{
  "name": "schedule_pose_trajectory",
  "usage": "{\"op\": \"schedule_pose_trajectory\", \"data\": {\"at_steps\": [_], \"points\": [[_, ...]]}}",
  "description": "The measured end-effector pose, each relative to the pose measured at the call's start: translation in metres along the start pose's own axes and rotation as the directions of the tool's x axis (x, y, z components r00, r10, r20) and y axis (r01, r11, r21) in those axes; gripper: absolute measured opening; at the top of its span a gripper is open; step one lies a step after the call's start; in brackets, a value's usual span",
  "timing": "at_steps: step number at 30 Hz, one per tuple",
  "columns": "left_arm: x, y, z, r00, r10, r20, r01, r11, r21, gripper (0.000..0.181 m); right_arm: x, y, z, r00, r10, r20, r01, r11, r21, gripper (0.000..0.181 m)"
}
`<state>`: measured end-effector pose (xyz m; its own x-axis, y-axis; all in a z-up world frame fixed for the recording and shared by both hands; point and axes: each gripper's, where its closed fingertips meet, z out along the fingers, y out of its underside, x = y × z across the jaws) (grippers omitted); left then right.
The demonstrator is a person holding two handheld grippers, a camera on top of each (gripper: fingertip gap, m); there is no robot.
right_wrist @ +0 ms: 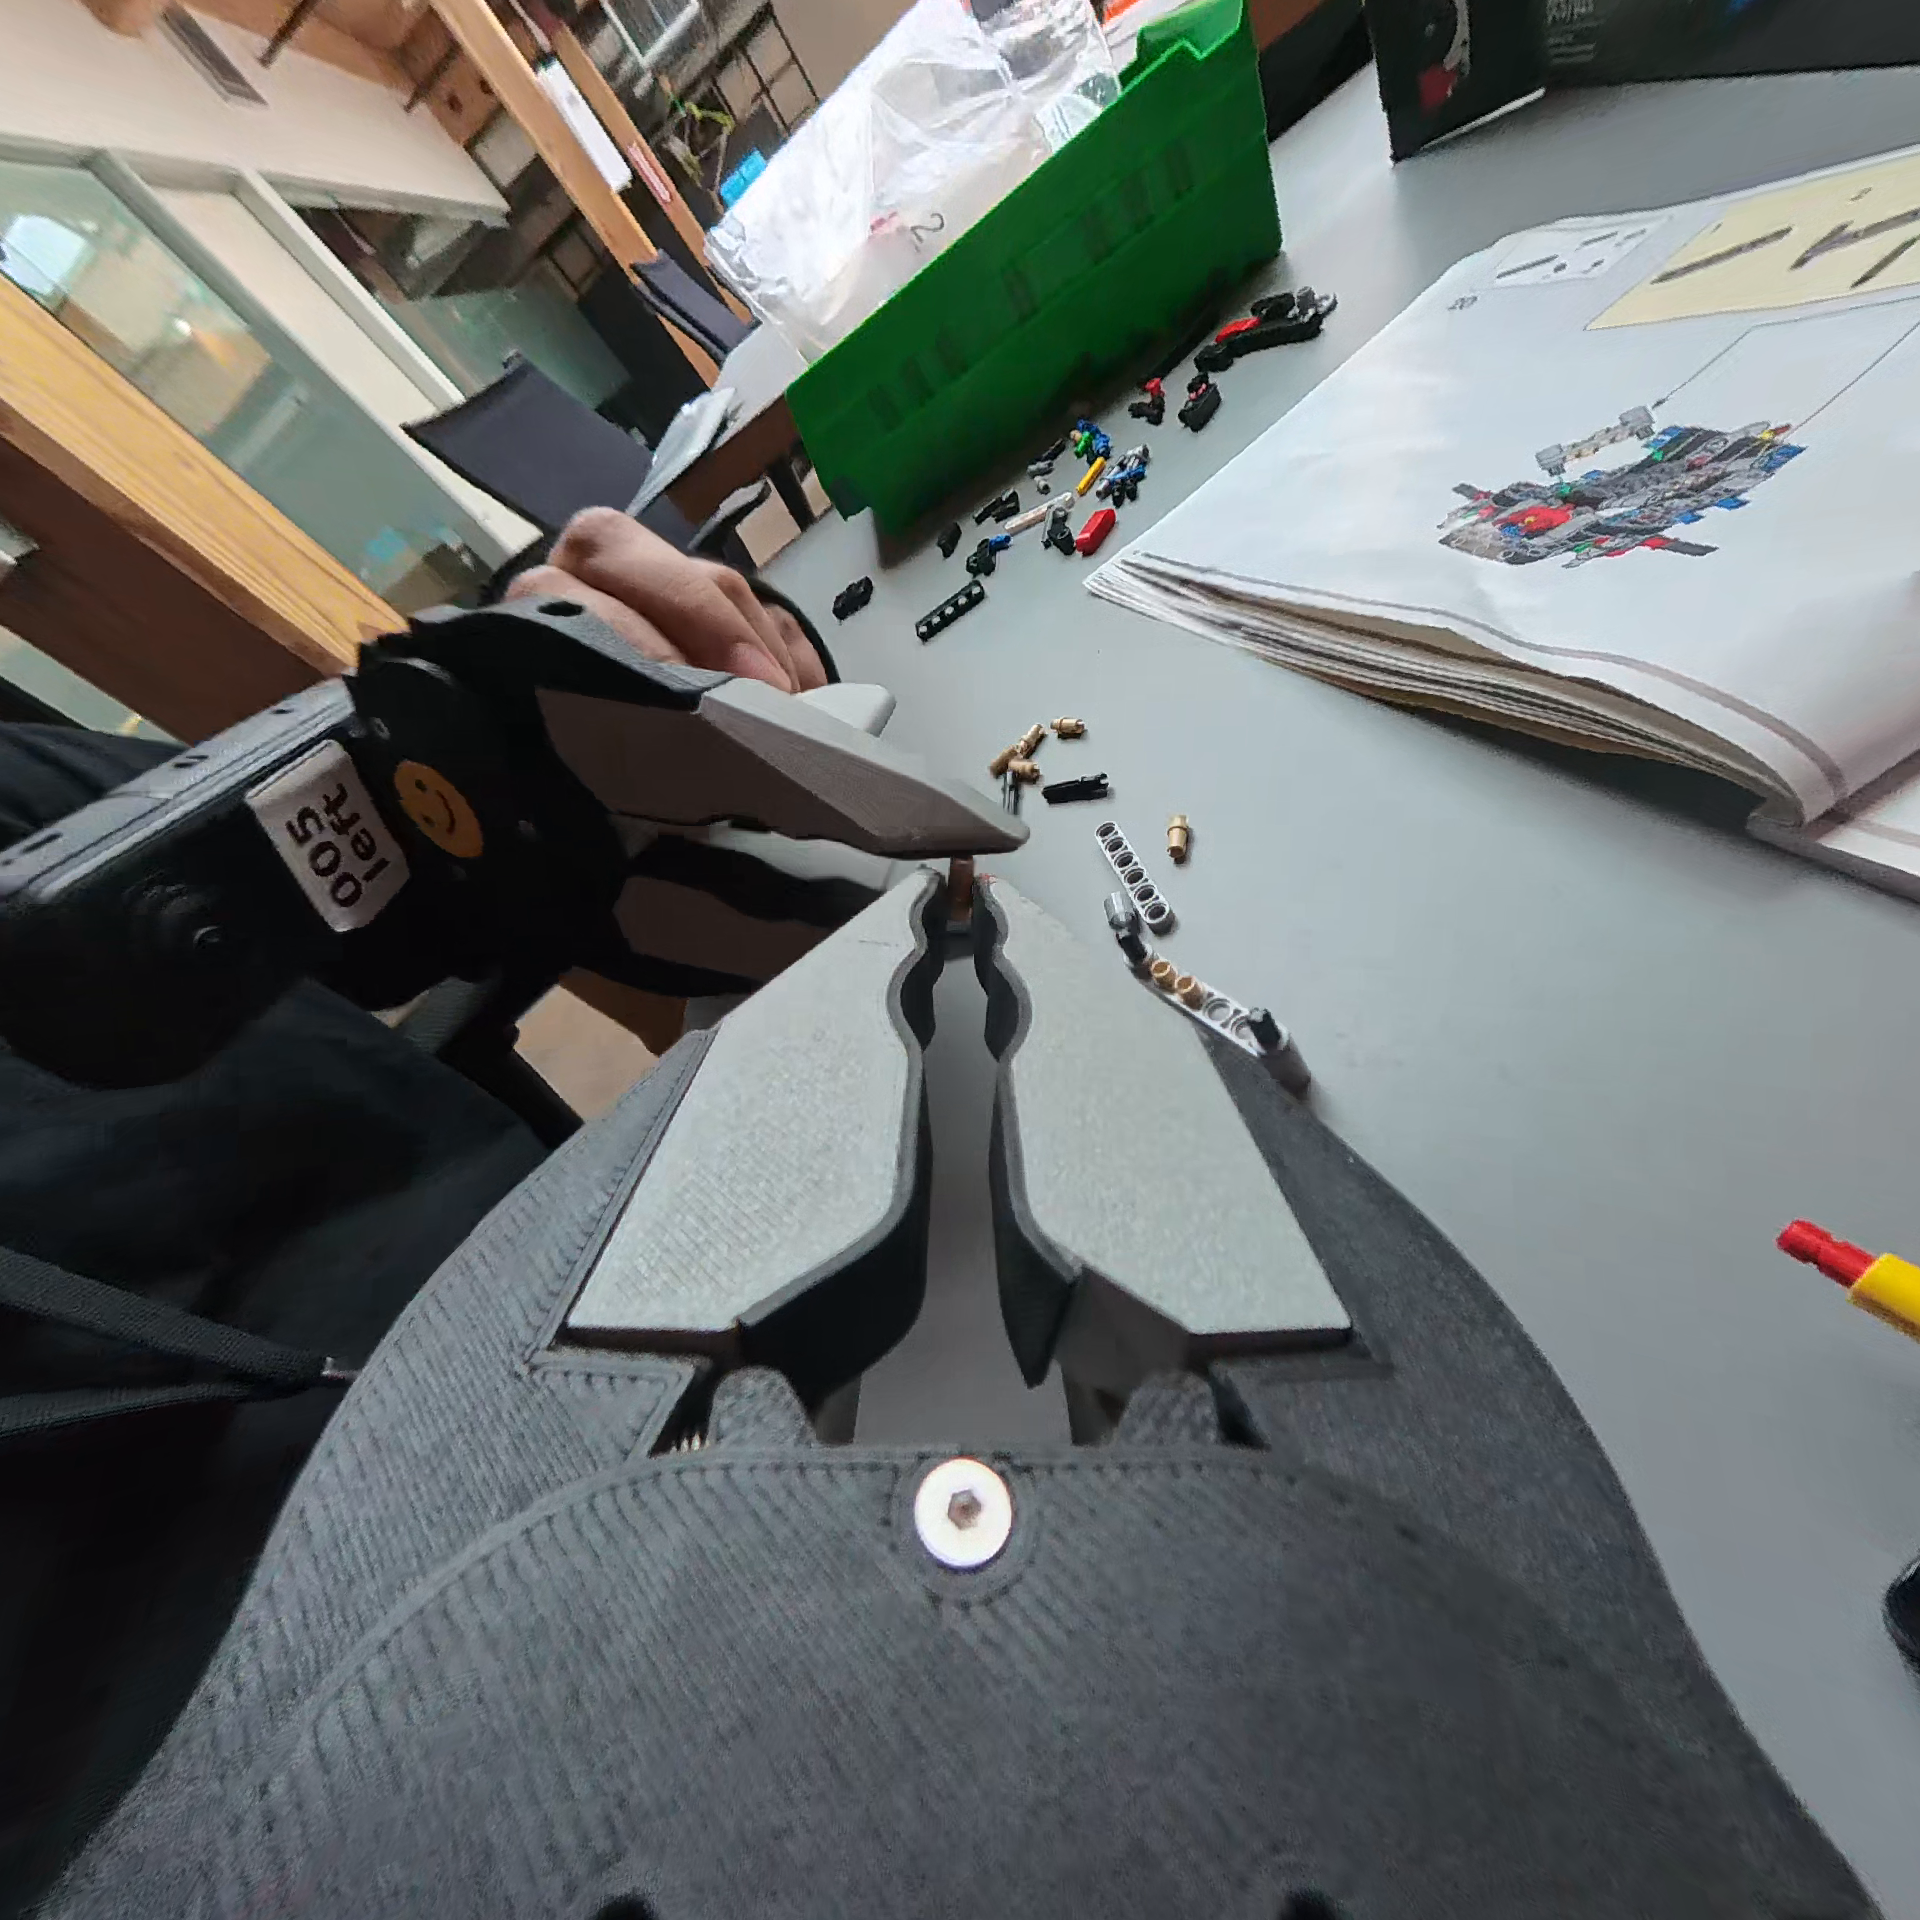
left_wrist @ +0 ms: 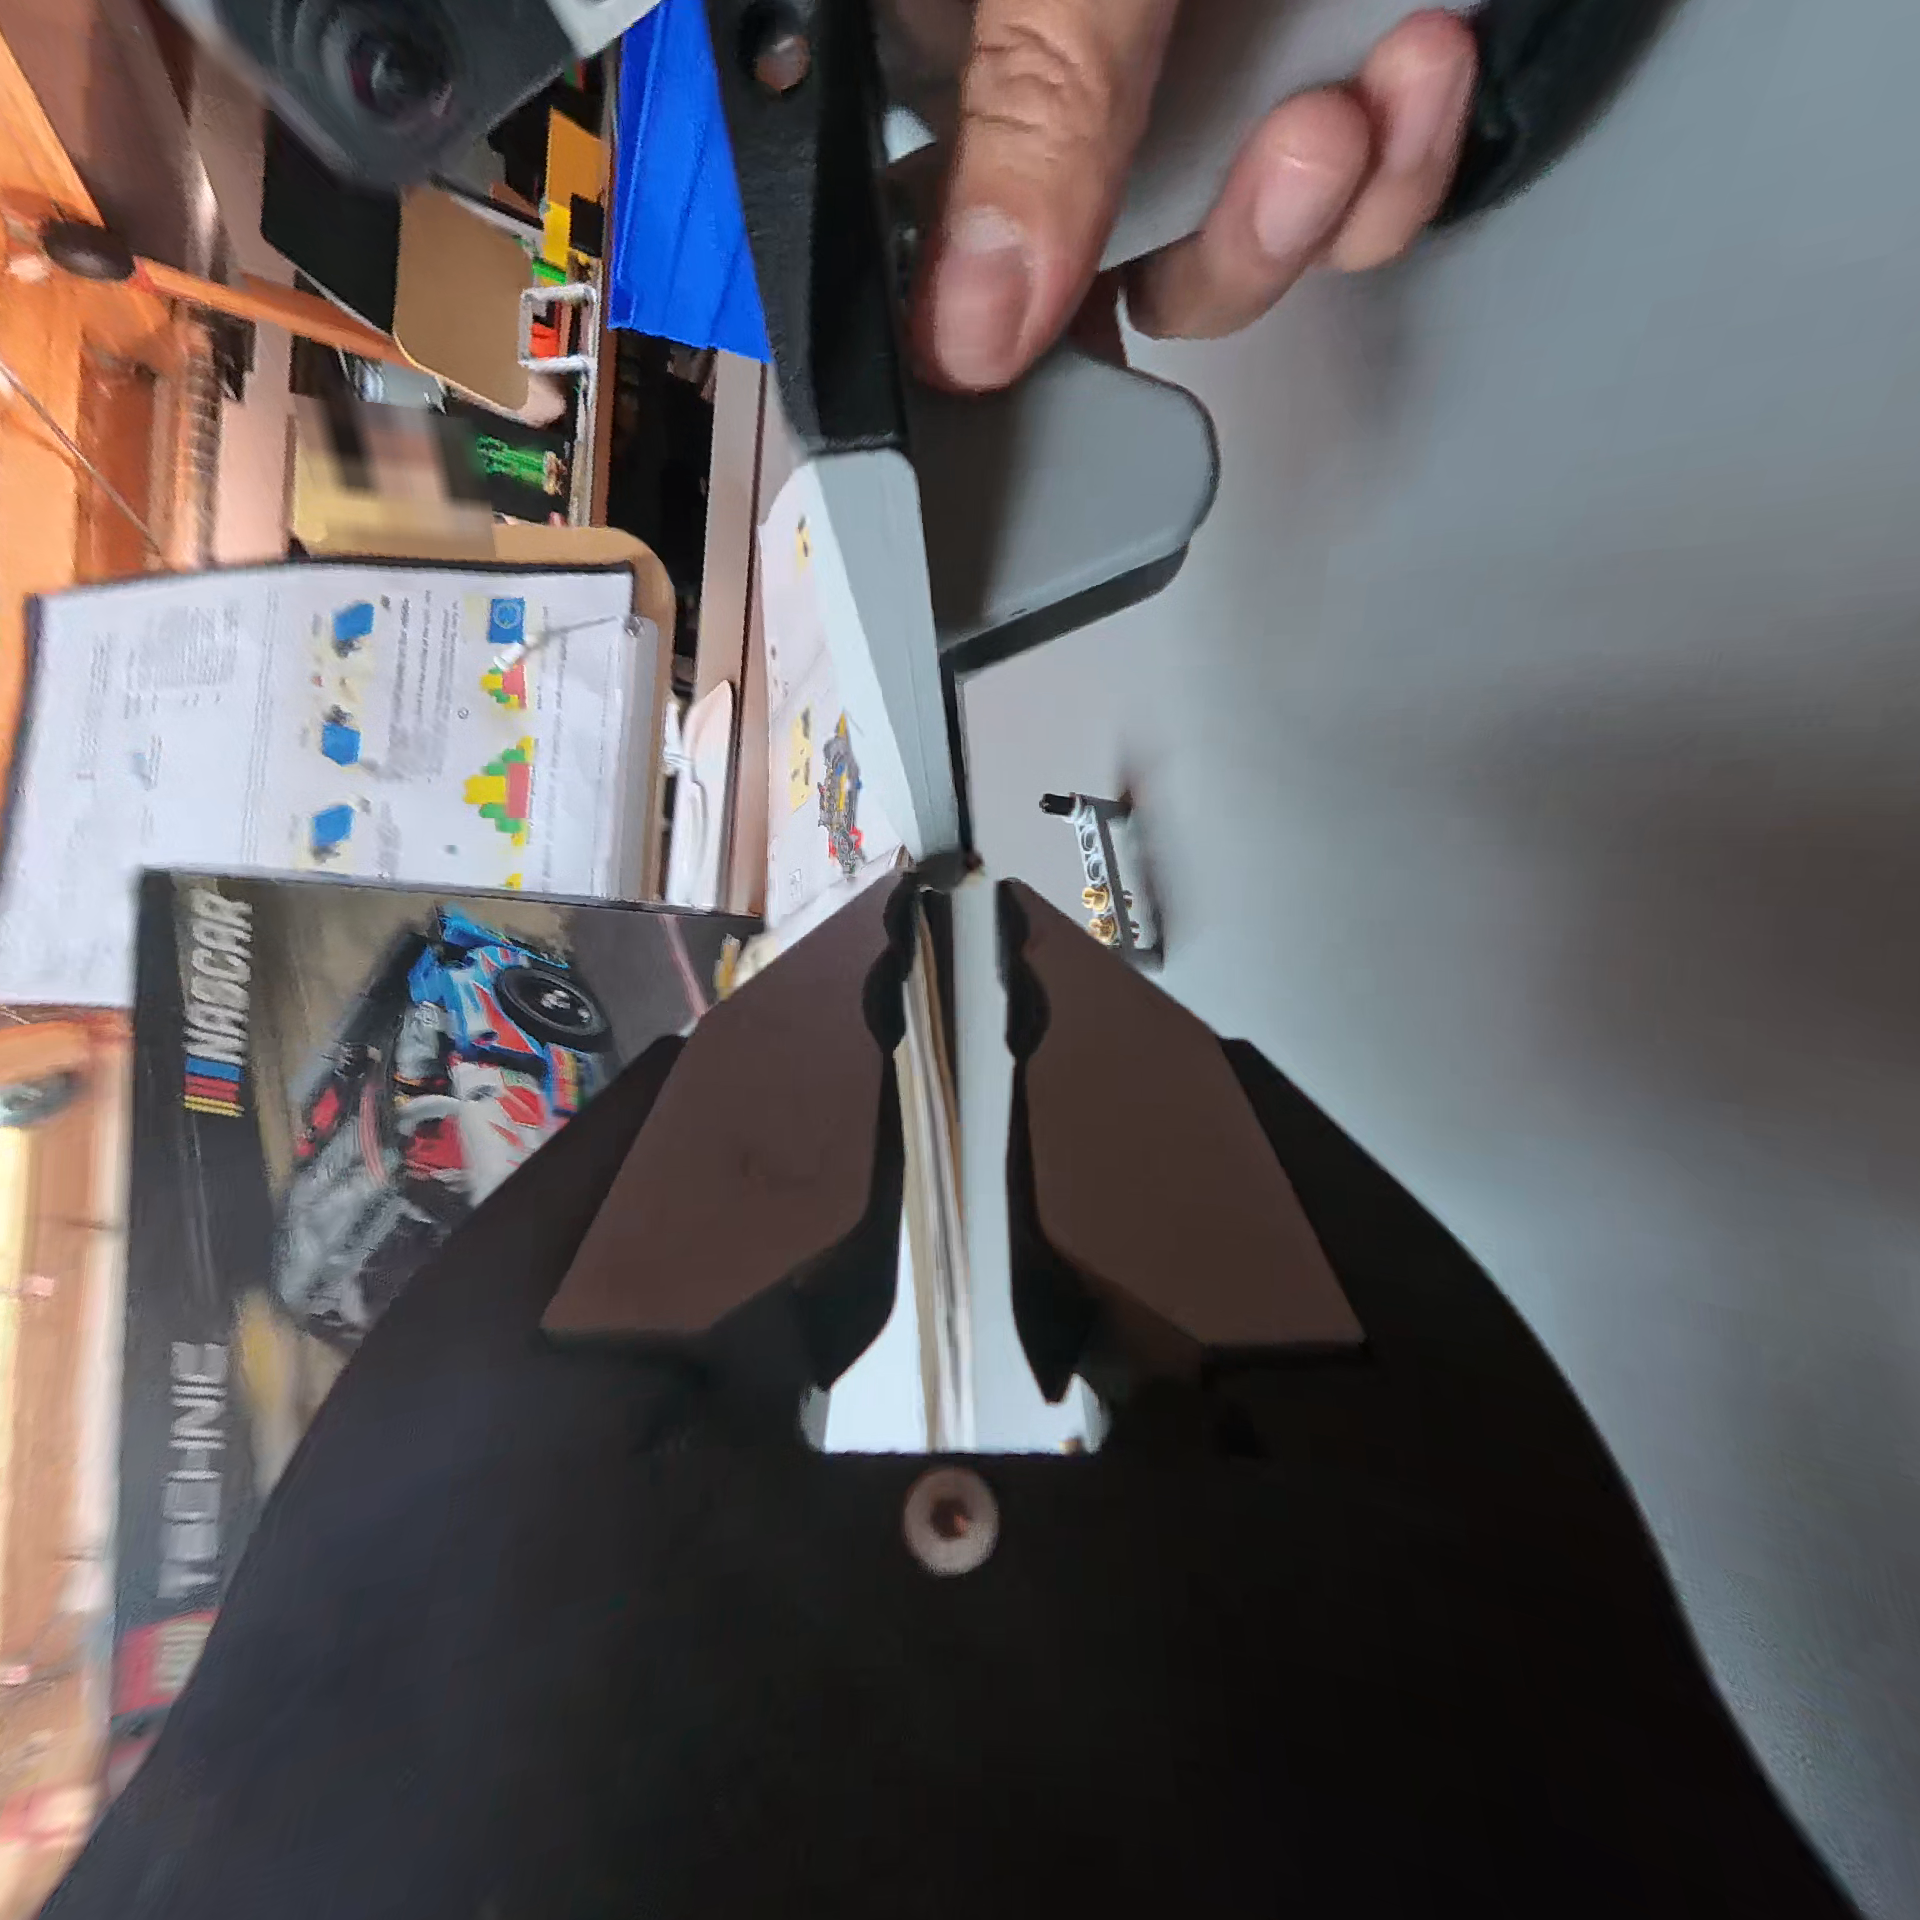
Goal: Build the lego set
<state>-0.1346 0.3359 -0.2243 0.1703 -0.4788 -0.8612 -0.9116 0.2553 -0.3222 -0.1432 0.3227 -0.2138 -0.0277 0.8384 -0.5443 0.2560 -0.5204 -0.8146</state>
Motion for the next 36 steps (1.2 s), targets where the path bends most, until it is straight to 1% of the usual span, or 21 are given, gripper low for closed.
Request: {"op": "schedule_pose_trajectory", "data": {"at_steps": [1, 2, 3, 5, 7, 8, 10, 12, 15, 18, 20, 22, 28, 31, 33, 36], "points": [[0.001, 0.000, 0.000, 0.997, -0.076, -0.028, 0.077, 0.997, 0.002, 0.020, -0.002, -0.007, -0.003, 0.999, 0.020, 0.037, -0.021, 0.999, 0.045, 0.001], [0.002, 0.001, 0.000, 0.983, -0.172, -0.065, 0.172, 0.985, 0.002, 0.022, -0.007, -0.017, -0.009, 0.994, 0.048, 0.099, -0.059, 0.992, 0.111, 0.001], [-0.002, 0.002, 0.000, 0.960, -0.271, -0.076, 0.272, 0.962, 0.001, 0.023, -0.007, -0.026, -0.015, 0.987, 0.083, 0.139, -0.106, 0.979, 0.171, 0.001], [-0.017, 0.006, -0.004, 0.902, -0.431, -0.039, 0.431, 0.902, 0.013, 0.011, -0.001, -0.036, -0.024, 0.969, 0.161, 0.186, -0.204, 0.947, 0.247, 0.001], [-0.034, 0.003, -0.011, 0.861, -0.508, -0.004, 0.507, 0.858, 0.077, 0.009, 0.001, -0.043, -0.029, 0.931, 0.245, 0.272, -0.328, 0.889, 0.321, 0.001], [-0.042, 0.002, -0.013, 0.852, -0.523, 0.021, 0.519, 0.849, 0.099, 0.013, 0.001, -0.047, -0.030, 0.906, 0.277, 0.321, -0.385, 0.854, 0.349, 0.002], [-0.048, -0.002, -0.013, 0.848, -0.527, 0.051, 0.520, 0.848, 0.104, 0.020, -0.002, -0.057, -0.031, 0.864, 0.297, 0.406, -0.461, 0.790, 0.404, 0.002], [-0.051, -0.004, -0.010, 0.850, -0.519, 0.093, 0.509, 0.854, 0.108, 0.018, -0.008, -0.065, -0.028, 0.830, 0.304, 0.467, -0.514, 0.742, 0.431, 0.001], [-0.060, -0.012, -0.011, 0.847, -0.507, 0.157, 0.490, 0.861, 0.137, 0.013, -0.015, -0.069, -0.014, 0.823, 0.310, 0.476, -0.527, 0.728, 0.439, 0.001], [-0.070, -0.016, -0.016, 0.832, -0.516, 0.202, 0.490, 0.856, 0.169, 0.010, -0.016, -0.073, -0.011, 0.824, 0.304, 0.477, -0.532, 0.704, 0.471, 0.001], [-0.072, -0.014, -0.017, 0.822, -0.530, 0.208, 0.505, 0.847, 0.165, 0.004, -0.014, -0.073, -0.011, 0.822, 0.316, 0.473, -0.541, 0.692, 0.478, 0.000], [-0.071, -0.015, -0.017, 0.821, -0.531, 0.209, 0.505, 0.847, 0.168, 0.004, -0.014, -0.072, -0.011, 0.815, 0.326, 0.480, -0.556, 0.674, 0.487, 0.000], [-0.070, -0.016, -0.015, 0.830, -0.506, 0.235, 0.481, 0.862, 0.157, 0.004, -0.012, -0.071, -0.013, 0.767, 0.378, 0.519, -0.631, 0.593, 0.501, 0.001], [-0.070, -0.016, -0.015, 0.848, -0.462, 0.259, 0.434, 0.887, 0.159, 0.003, -0.013, -0.071, -0.013, 0.747, 0.398, 0.532, -0.657, 0.562, 0.503, 0.001], [-0.071, -0.017, -0.018, 0.856, -0.441, 0.271, 0.409, 0.897, 0.168, 0.003, -0.015, -0.072, -0.013, 0.737, 0.399, 0.545, -0.668, 0.555, 0.496, 0.001], [-0.071, -0.018, -0.022, 0.863, -0.443, 0.243, 0.404, 0.894, 0.194, 0.003, -0.019, -0.071, -0.012, 0.745, 0.385, 0.545, -0.654, 0.583, 0.482, 0.002]]}}
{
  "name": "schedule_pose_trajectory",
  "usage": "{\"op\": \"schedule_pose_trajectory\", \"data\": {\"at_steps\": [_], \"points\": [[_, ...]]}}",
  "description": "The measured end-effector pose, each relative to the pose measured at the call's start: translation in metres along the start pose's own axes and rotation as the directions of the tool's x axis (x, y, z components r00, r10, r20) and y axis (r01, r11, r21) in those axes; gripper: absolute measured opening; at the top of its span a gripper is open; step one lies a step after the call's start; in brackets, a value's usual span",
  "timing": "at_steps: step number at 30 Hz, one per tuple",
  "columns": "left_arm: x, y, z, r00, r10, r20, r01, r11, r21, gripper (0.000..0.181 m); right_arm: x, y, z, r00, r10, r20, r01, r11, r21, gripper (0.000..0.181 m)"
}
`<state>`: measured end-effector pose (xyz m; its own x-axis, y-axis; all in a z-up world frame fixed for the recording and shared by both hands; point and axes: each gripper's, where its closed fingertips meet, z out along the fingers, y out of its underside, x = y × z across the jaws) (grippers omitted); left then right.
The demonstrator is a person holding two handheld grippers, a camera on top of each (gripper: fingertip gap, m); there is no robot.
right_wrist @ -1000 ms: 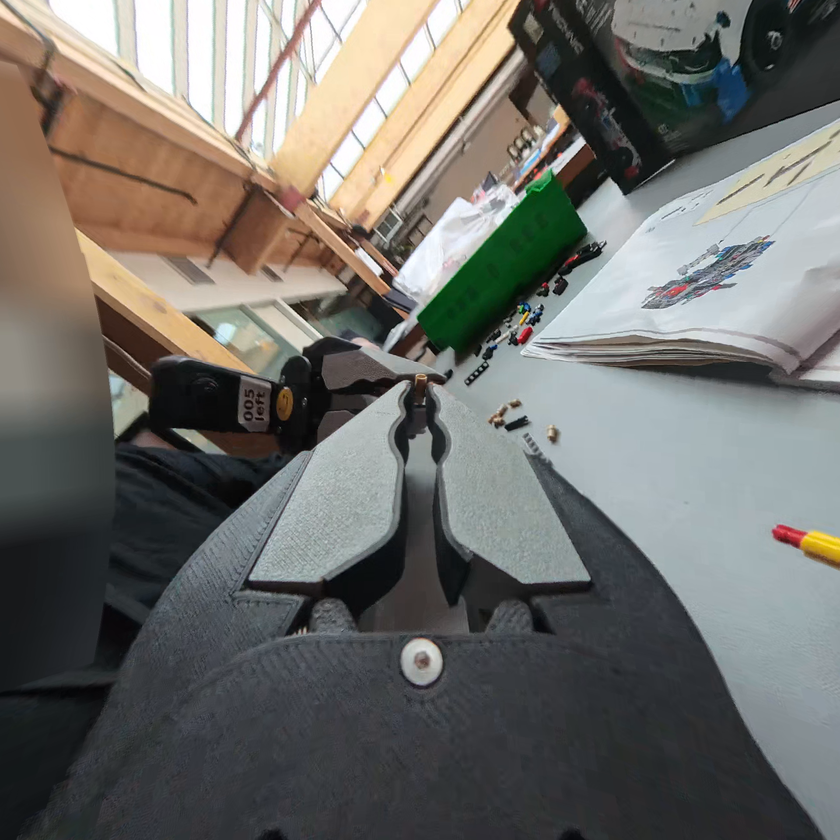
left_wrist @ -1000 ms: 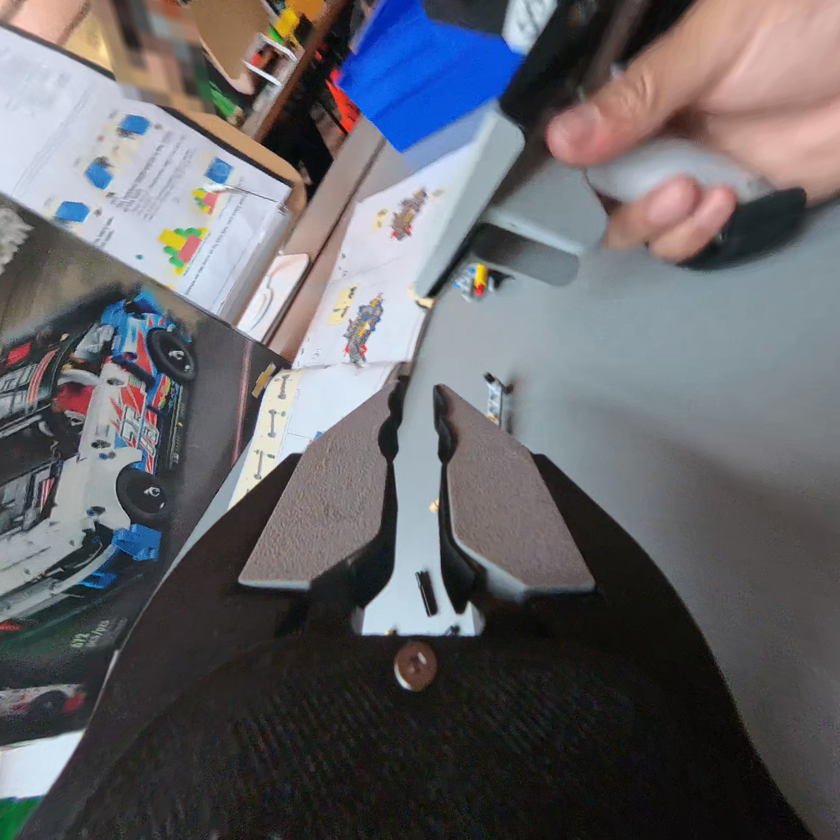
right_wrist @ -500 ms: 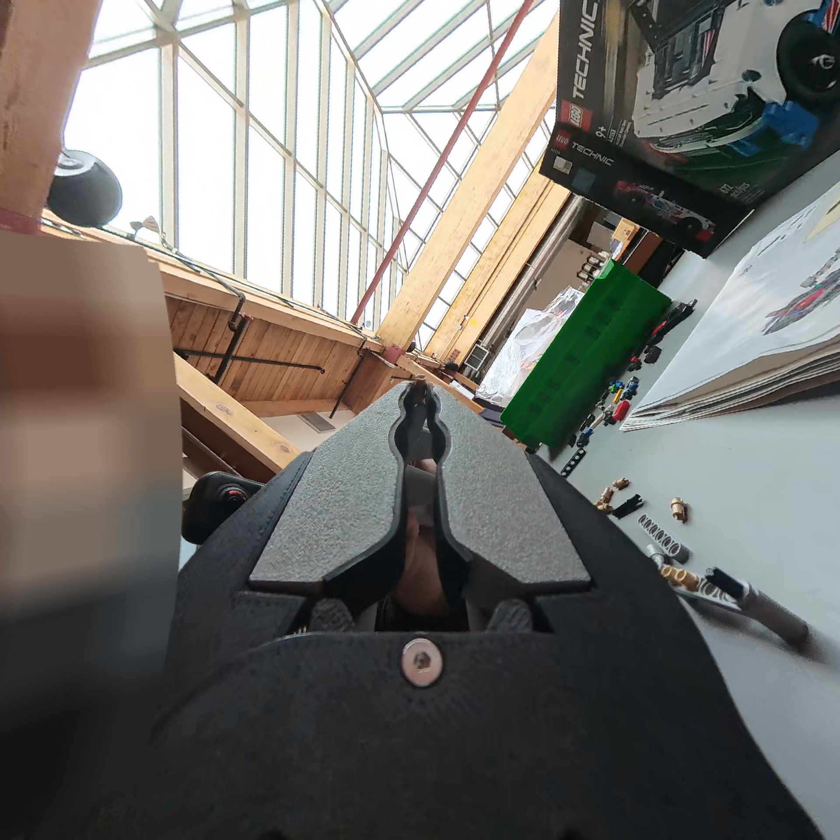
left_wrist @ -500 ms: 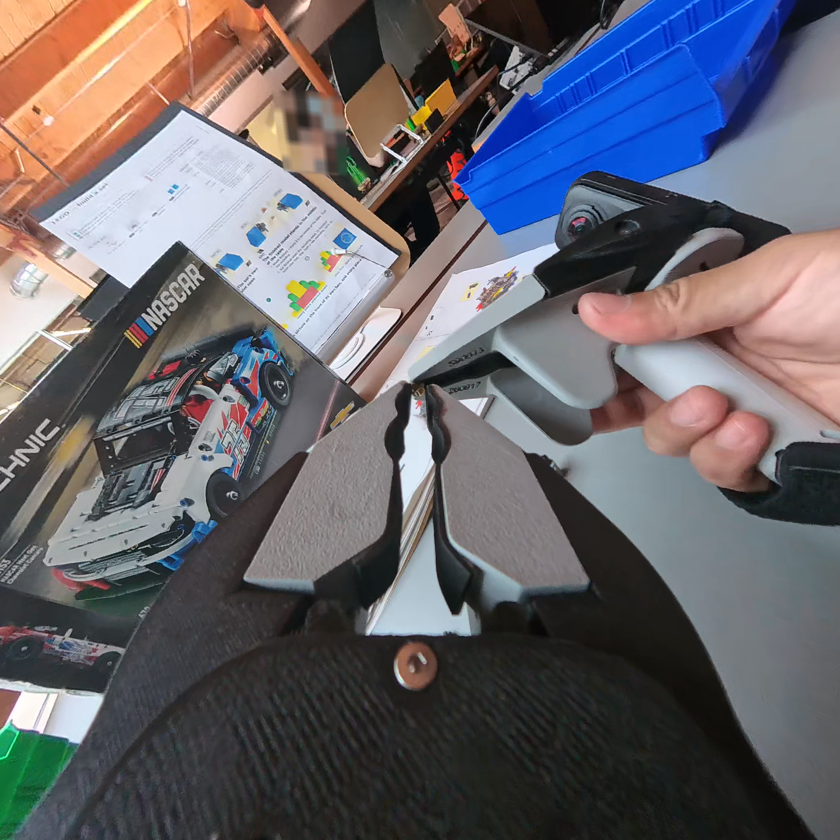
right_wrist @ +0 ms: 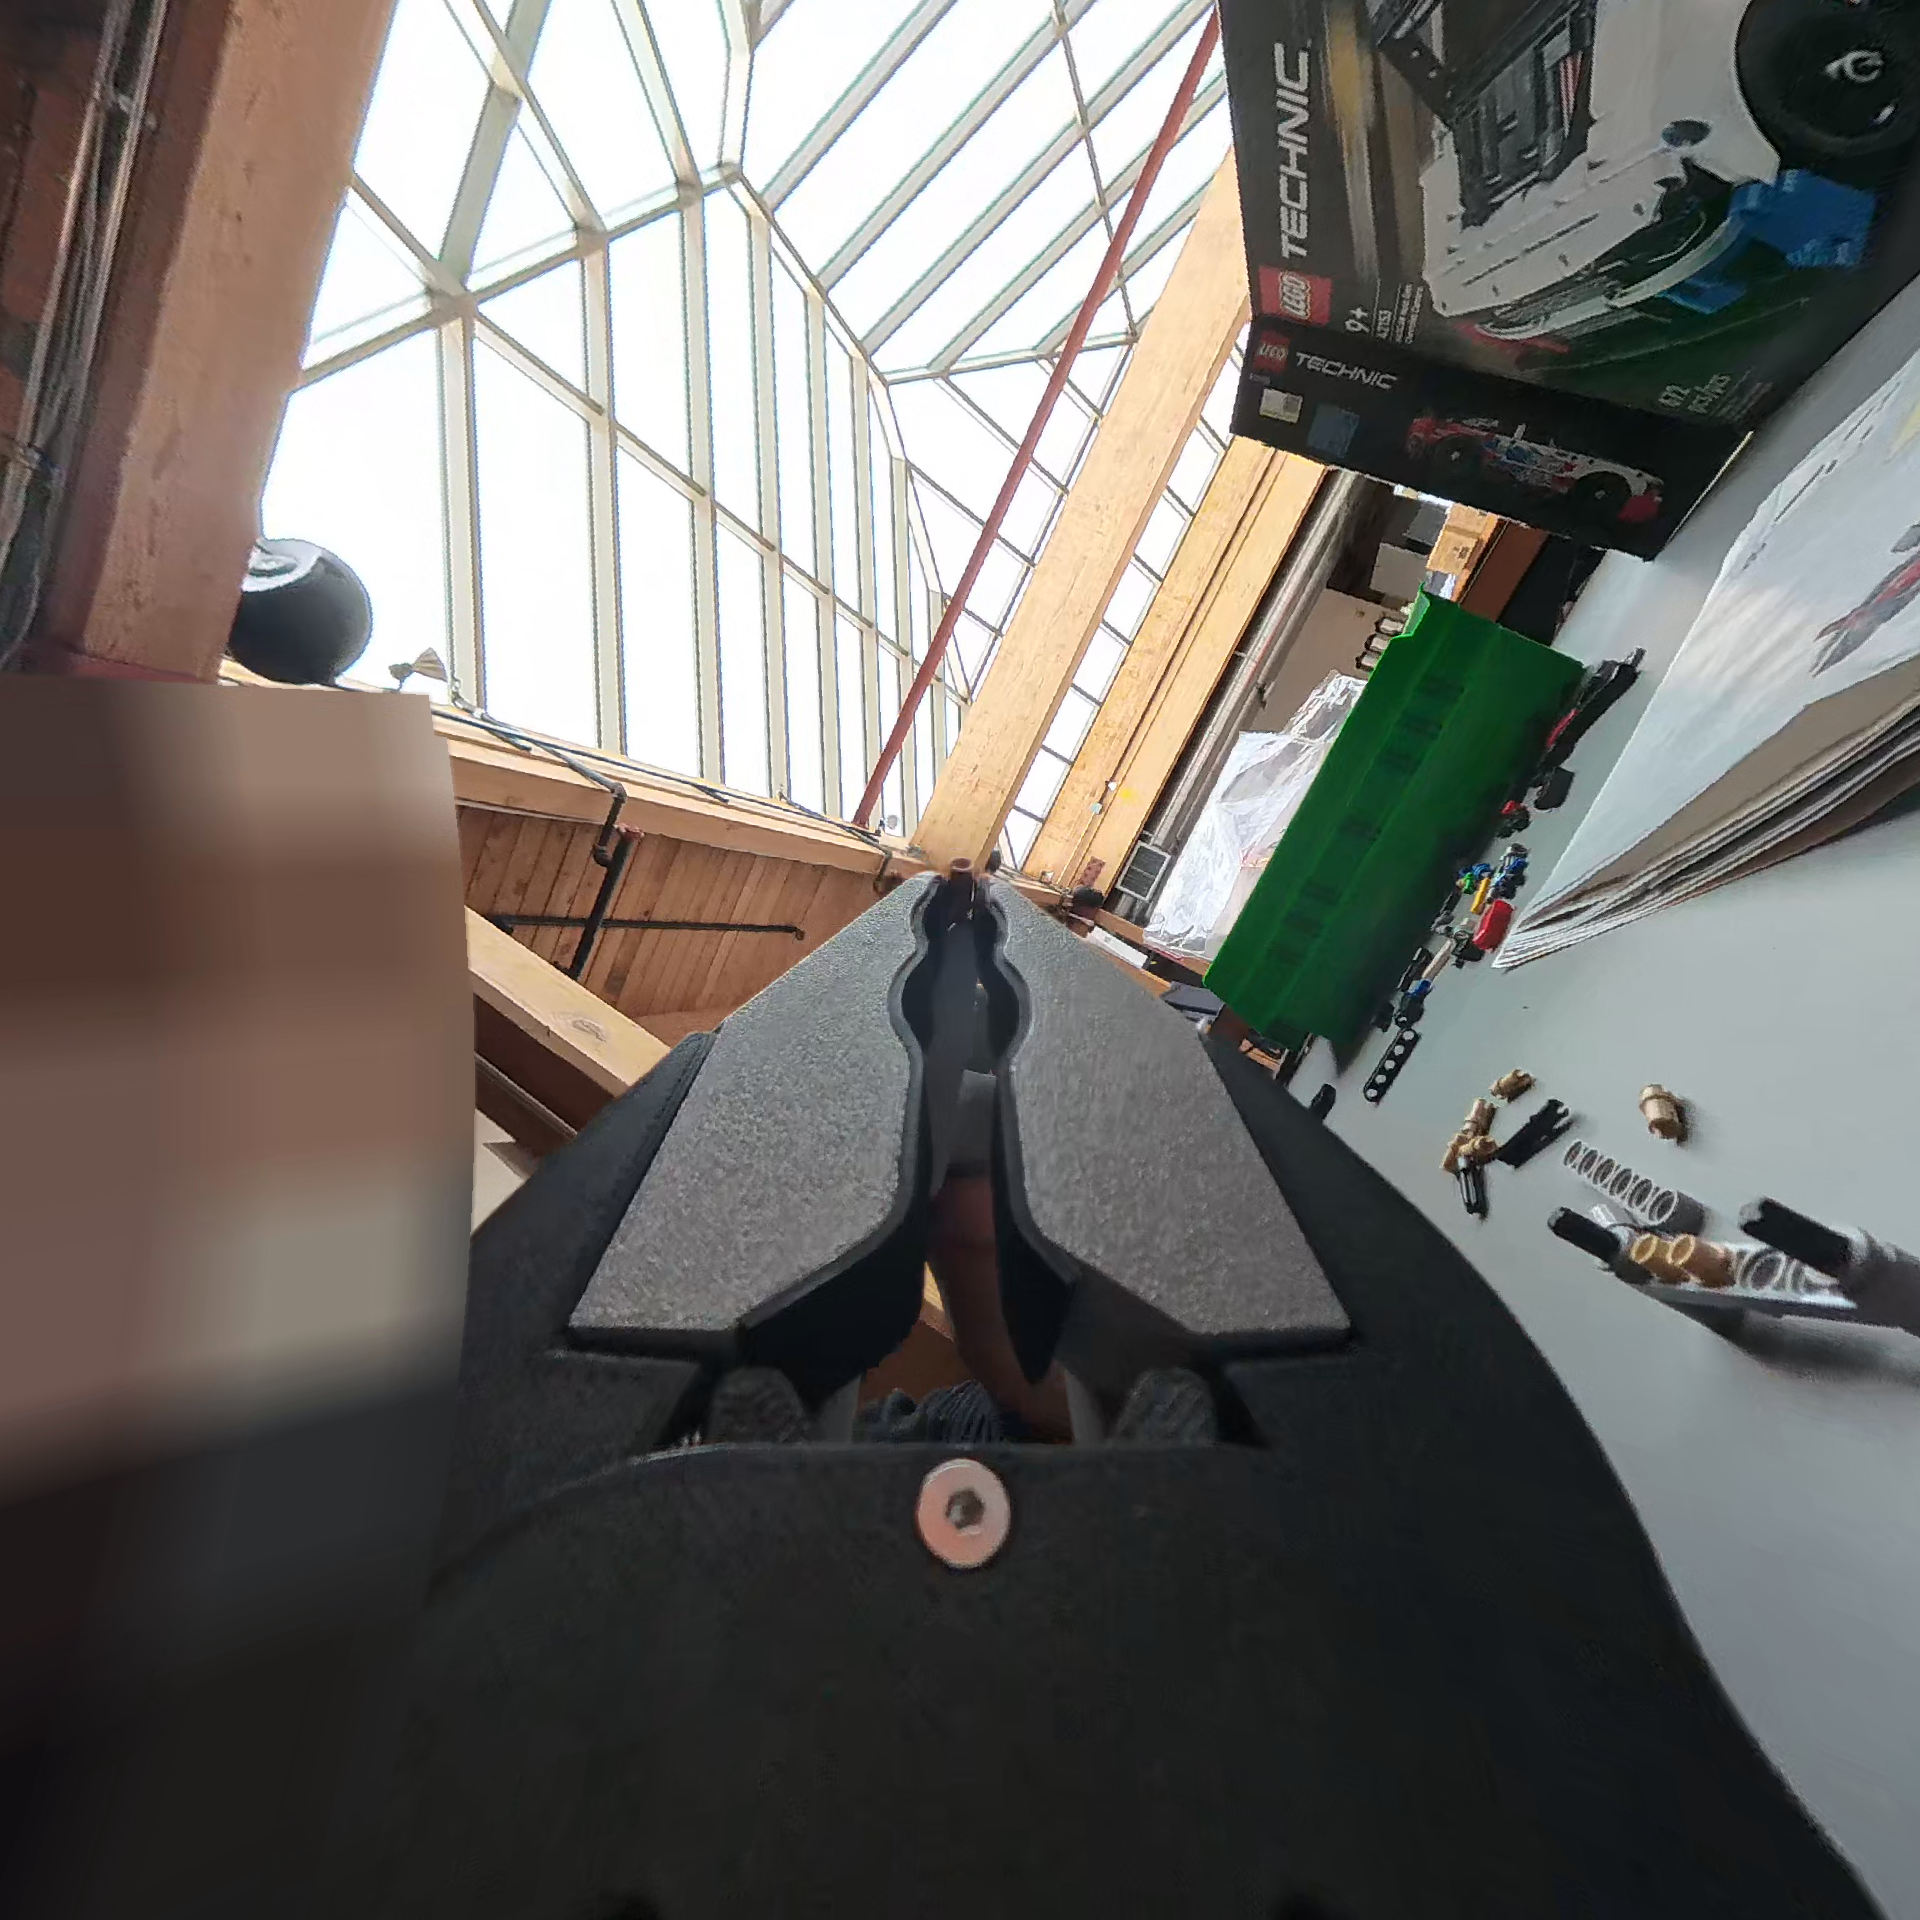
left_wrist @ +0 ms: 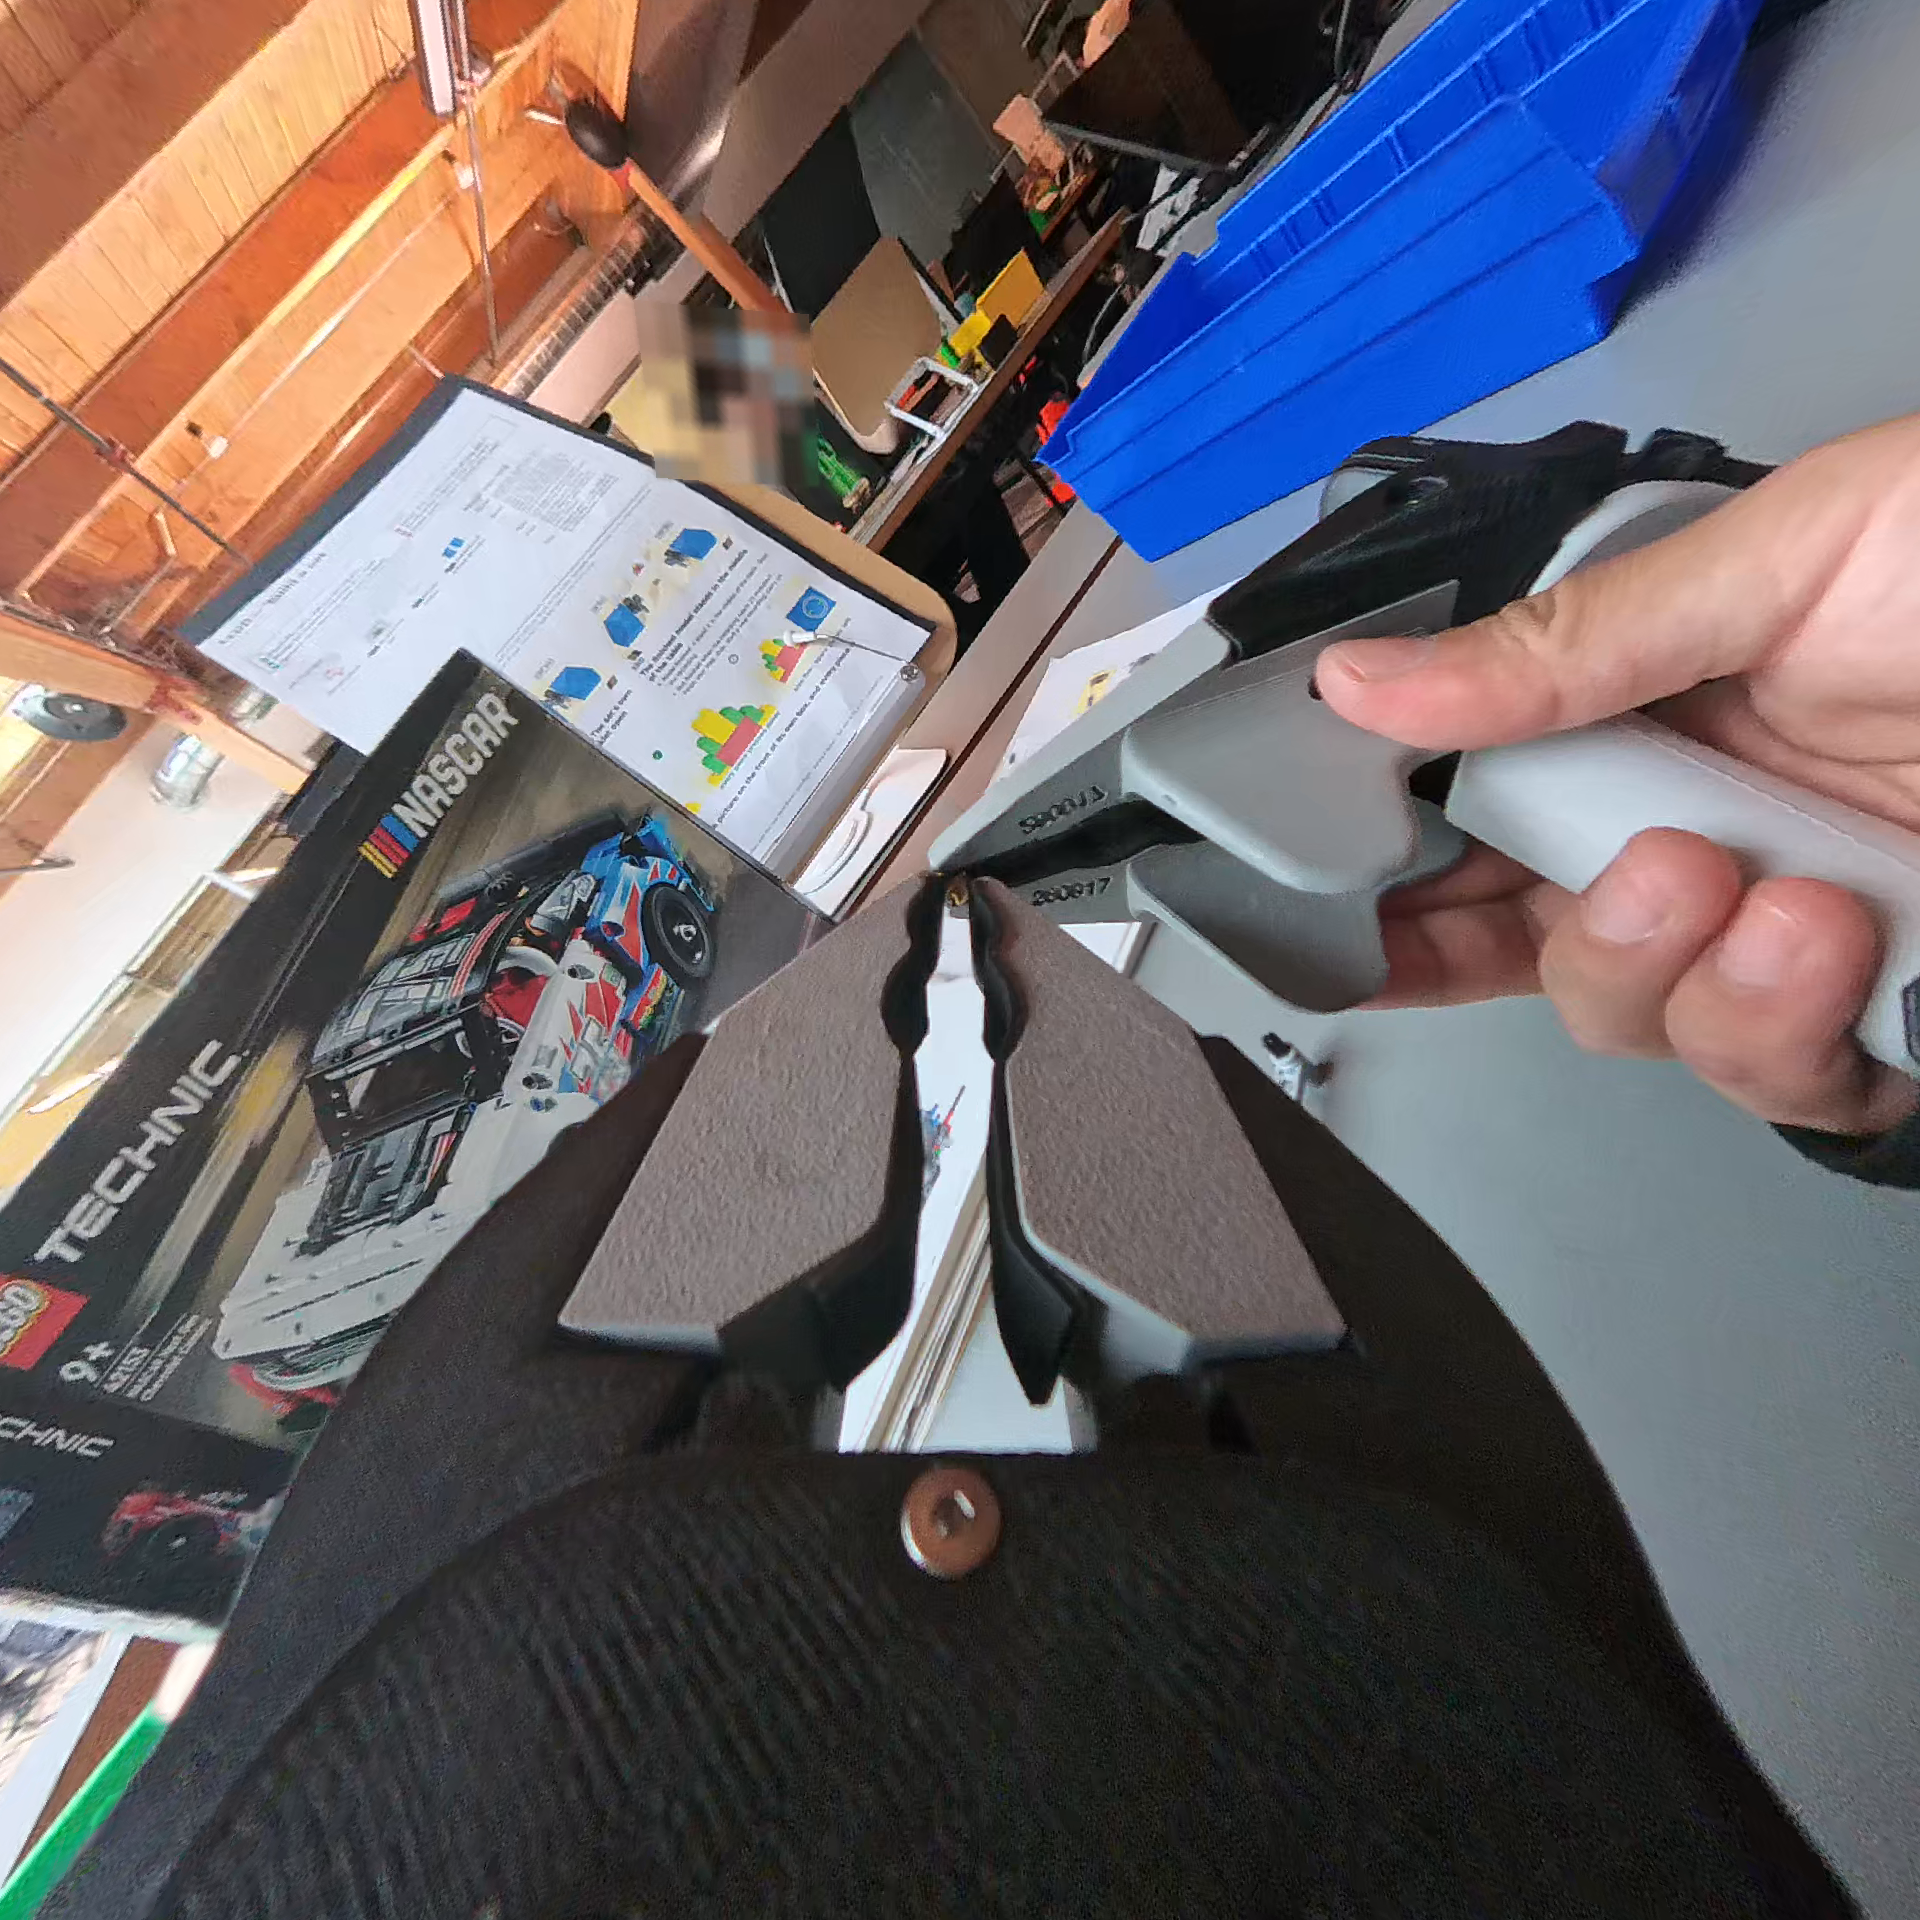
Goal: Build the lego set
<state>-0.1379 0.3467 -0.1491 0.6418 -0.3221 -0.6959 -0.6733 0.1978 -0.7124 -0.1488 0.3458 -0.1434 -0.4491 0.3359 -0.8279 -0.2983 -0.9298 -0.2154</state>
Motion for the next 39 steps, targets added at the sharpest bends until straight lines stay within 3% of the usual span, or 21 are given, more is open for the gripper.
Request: {"op": "schedule_pose_trajectory", "data": {"at_steps": [4, 7, 12, 14, 18, 21, 25, 29, 33, 35, 39], "points": [[0.004, 0.002, -0.002, 0.996, -0.044, -0.081, 0.046, 0.999, 0.013, 0.003, 0.002, 0.003, -0.003, 0.999, -0.030, -0.017, 0.029, 0.999, -0.035, 0.001], [0.005, 0.003, -0.001, 0.997, -0.001, -0.082, 0.003, 1.000, 0.023, 0.003, 0.004, 0.003, -0.004, 0.999, 0.030, -0.012, -0.030, 1.000, -0.004, 0.001], [0.006, 0.012, 0.001, 0.949, 0.312, 0.036, -0.311, 0.950, -0.035, 0.000, 0.010, 0.000, -0.007, 0.992, 0.124, -0.009, -0.123, 0.990, 0.061, 0.001], [0.007, 0.013, 0.000, 0.933, 0.354, 0.062, -0.352, 0.935, -0.046, 0.000, 0.012, 0.002, -0.008, 0.994, 0.108, -0.033, -0.106, 0.992, 0.061, 0.001], [0.010, 0.016, 0.001, 0.956, 0.290, 0.034, -0.289, 0.957, -0.039, 0.000, 0.014, 0.002, -0.009, 0.995, 0.059, -0.080, -0.055, 0.997, 0.060, 0.001], [0.013, 0.016, 0.002, 0.979, 0.205, 0.001, -0.205, 0.978, -0.038, 0.010, 0.014, 0.002, -0.008, 0.996, 0.032, -0.079, -0.027, 0.998, 0.055, 0.000], [0.016, 0.017, 0.002, 0.997, 0.042, -0.072, -0.044, 0.998, -0.035, 0.019, 0.010, 0.011, -0.004, 0.985, -0.147, -0.086, 0.139, 0.986, -0.088, 0.001], [0.018, 0.020, -0.006, 0.974, -0.073, -0.214, 0.072, 0.997, -0.012, 0.018, 0.005, 0.018, -0.005, 0.890, -0.456, -0.028, 0.420, 0.841, -0.342, 0.000], [0.025, 0.034, -0.015, 0.927, -0.175, -0.331, 0.176, 0.984, -0.029, 0.016, 0.010, 0.031, -0.014, 0.701, -0.699, 0.138, 0.634, 0.524, -0.569, 0.001], [0.050, 0.032, -0.024, 0.826, -0.263, -0.499, 0.267, 0.961, -0.063, 0.015, 0.009, 0.038, -0.020, 0.618, -0.749, 0.240, 0.699, 0.384, -0.603, 0.001], [0.070, 0.046, -0.031, 0.680, -0.433, -0.591, 0.392, 0.897, -0.205, 0.014, 0.011, 0.048, -0.027, 0.495, -0.779, 0.384, 0.774, 0.194, -0.603, 0.001]]}}
